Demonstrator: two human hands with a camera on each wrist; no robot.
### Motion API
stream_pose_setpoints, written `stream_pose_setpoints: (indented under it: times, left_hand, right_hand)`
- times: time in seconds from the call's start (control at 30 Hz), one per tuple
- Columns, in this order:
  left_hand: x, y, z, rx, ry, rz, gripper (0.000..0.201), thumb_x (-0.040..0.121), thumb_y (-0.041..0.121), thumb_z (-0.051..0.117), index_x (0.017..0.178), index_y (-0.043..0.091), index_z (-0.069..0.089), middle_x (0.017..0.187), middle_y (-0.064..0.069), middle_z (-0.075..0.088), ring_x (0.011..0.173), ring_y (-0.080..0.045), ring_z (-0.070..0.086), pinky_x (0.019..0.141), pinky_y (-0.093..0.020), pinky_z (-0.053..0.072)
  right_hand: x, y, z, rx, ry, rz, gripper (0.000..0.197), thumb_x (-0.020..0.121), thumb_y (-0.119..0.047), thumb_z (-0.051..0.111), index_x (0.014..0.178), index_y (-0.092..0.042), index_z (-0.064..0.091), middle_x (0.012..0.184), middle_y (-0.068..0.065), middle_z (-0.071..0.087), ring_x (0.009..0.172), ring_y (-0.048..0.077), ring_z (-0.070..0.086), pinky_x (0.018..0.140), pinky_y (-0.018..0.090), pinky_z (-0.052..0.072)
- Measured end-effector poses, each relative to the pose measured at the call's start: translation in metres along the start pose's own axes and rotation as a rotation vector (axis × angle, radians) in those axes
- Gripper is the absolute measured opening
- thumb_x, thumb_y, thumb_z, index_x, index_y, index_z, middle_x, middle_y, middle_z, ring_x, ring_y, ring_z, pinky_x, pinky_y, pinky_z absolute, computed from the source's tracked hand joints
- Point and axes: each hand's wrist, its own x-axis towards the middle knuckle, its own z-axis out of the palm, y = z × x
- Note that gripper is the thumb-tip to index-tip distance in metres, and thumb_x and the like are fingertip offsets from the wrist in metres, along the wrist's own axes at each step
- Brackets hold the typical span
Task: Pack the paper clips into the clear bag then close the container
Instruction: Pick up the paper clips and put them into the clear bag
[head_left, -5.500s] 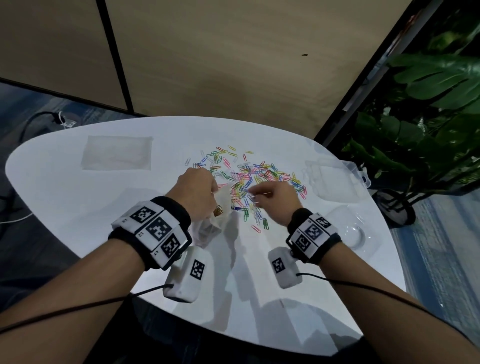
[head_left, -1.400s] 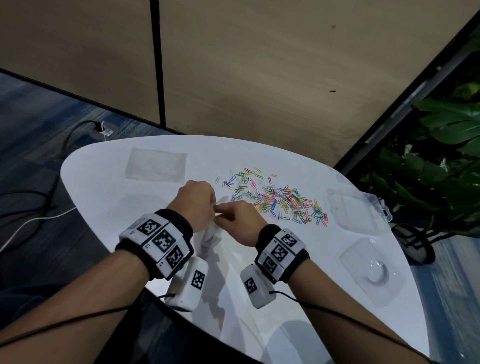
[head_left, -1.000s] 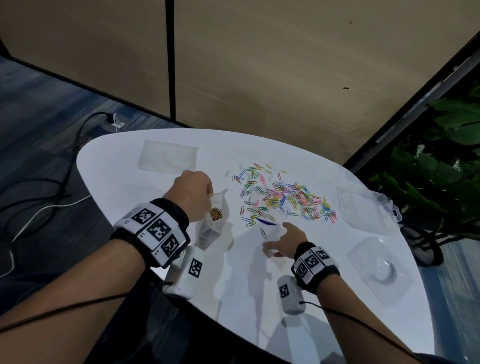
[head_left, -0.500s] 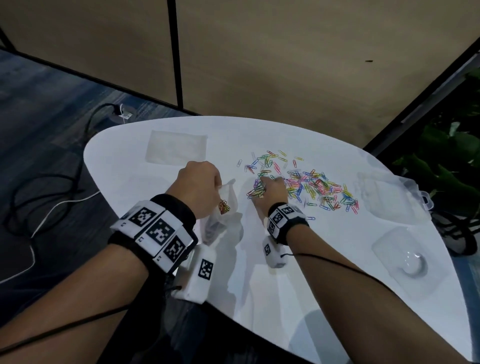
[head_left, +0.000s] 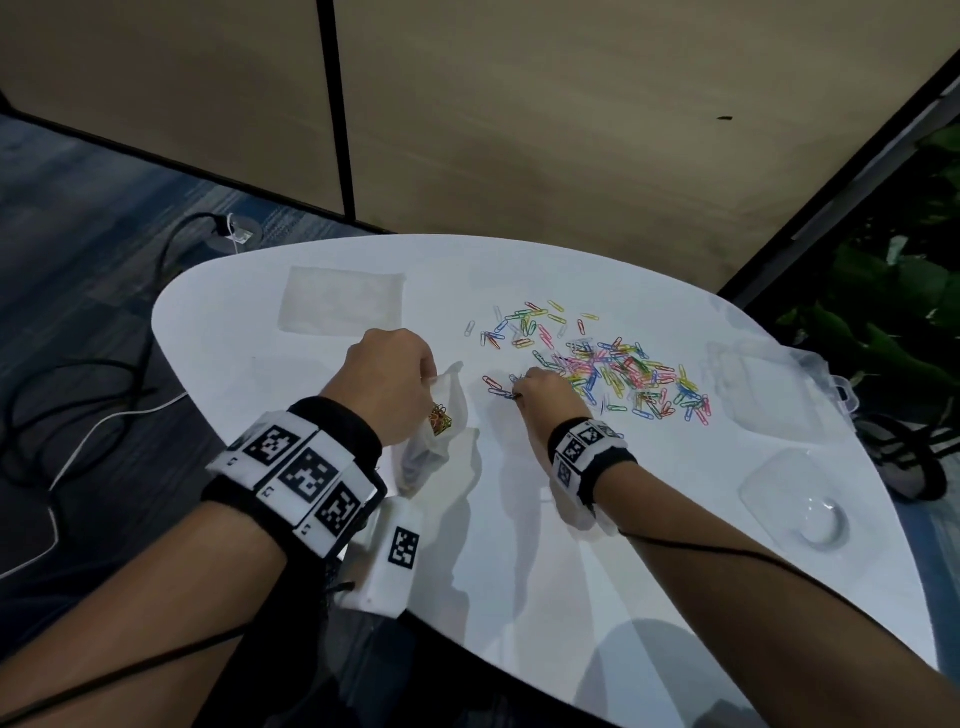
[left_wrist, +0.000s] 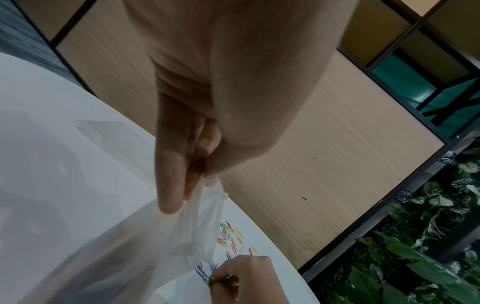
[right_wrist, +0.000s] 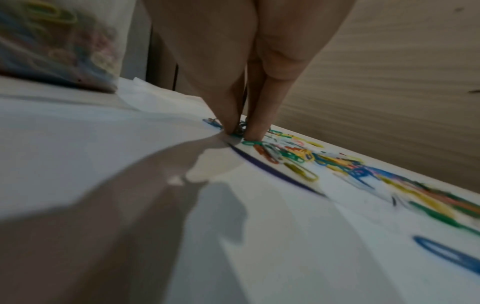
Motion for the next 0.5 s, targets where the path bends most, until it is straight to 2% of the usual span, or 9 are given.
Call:
stream_pose_setpoints:
  times: [0.1,0.2,0.27,0.37,0.43,0.5]
  left_hand:
    - [0.0,0.004,0.0,-0.004,-0.015,0.007,0.017,0.091,0.006,0.058,0.093,0.016,0.071,0.1,-0.015,0.07,0.089,-0.034,0.071,0.082,-0.042,0.062]
    - [0.0,0.009,0.002,-0.006,-0.022,0.003,0.018,0.091,0.004,0.058,0.094,0.016,0.071,0.101,-0.014,0.07,0.09,-0.033,0.071,0.082,-0.041,0.061]
    - [0.001,0.012,0.005,-0.002,-0.025,0.001,0.018,0.091,0.003,0.057,0.094,0.014,0.071,0.099,-0.012,0.07,0.09,-0.031,0.071,0.081,-0.04,0.062]
    - [0.001,0.017,0.009,-0.007,-0.035,-0.003,0.018,0.092,0.003,0.054,0.091,0.013,0.07,0.098,-0.012,0.069,0.088,-0.031,0.071,0.081,-0.04,0.061]
    - [0.003,0.02,0.01,-0.022,-0.032,-0.011,0.018,0.092,0.003,0.054,0.09,0.012,0.07,0.098,-0.012,0.069,0.088,-0.032,0.071,0.082,-0.04,0.062]
    - [0.005,0.024,0.012,-0.032,-0.015,-0.016,0.019,0.092,0.002,0.055,0.092,0.011,0.071,0.098,-0.014,0.07,0.089,-0.033,0.071,0.082,-0.041,0.062]
  right_hand:
    - [-0.005,0.015,-0.012,0.214,0.007,0.148,0.02,0.086,0.002,0.06,0.093,-0.007,0.076,0.093,0.009,0.071,0.087,0.025,0.067,0.075,0.024,0.051]
    - [-0.02,0.03,-0.033,0.584,0.08,0.407,0.016,0.088,-0.011,0.066,0.099,-0.011,0.078,0.097,0.001,0.074,0.087,0.016,0.067,0.075,0.016,0.049]
    - [-0.029,0.036,-0.047,0.869,0.101,0.504,0.016,0.087,-0.013,0.07,0.102,-0.012,0.077,0.102,0.002,0.074,0.085,0.013,0.068,0.077,0.015,0.051]
    - [-0.044,0.028,-0.078,1.536,0.112,0.482,0.016,0.086,0.001,0.068,0.102,0.001,0.072,0.108,0.021,0.072,0.089,0.022,0.072,0.085,0.026,0.057]
    - [-0.055,0.012,-0.099,1.881,0.05,0.394,0.018,0.089,0.005,0.062,0.106,0.009,0.067,0.105,0.021,0.072,0.091,0.023,0.072,0.082,0.023,0.057]
    - [-0.066,-0.009,-0.112,2.049,-0.055,0.286,0.018,0.091,0.006,0.056,0.106,0.01,0.065,0.098,0.015,0.073,0.09,0.02,0.072,0.081,0.02,0.057]
